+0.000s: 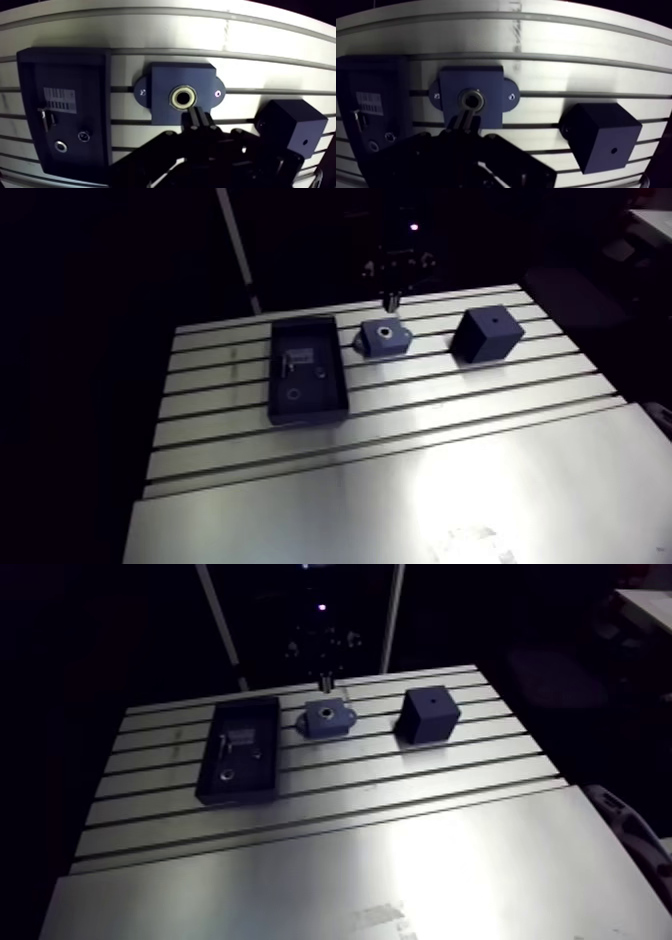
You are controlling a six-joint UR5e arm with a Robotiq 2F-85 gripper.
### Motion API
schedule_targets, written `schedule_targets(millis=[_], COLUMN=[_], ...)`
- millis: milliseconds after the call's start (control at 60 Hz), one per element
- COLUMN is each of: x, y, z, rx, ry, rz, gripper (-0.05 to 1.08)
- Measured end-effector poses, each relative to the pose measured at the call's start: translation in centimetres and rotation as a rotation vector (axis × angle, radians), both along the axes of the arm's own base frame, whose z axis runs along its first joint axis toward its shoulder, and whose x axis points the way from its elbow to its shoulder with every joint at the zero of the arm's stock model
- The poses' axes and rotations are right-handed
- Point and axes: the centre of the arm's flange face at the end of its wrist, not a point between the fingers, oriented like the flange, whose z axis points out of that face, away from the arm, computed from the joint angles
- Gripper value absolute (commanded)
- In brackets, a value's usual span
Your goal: Pick up the bearing and press it into the housing until flush.
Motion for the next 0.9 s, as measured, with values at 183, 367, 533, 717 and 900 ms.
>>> schedule_targets(millis=[183,367,533,717,900], x=[0.2,0.4,0.7,1.4,2.4], y=[-0.1,-0.3,-0.4,-0.6,-0.9], z=[2.0,5.4,8.6,12.1,15.4], rx=[-0.007,-0.020,-0.027,-0.031,-0.034], ry=[-0.028,-0.071,-0.083,-0.076,-0.069], rz=[0.001,-0.002,-0.005,-0.007,-0.007], gripper=[0.00,0.00,0.00,0.00,0.00])
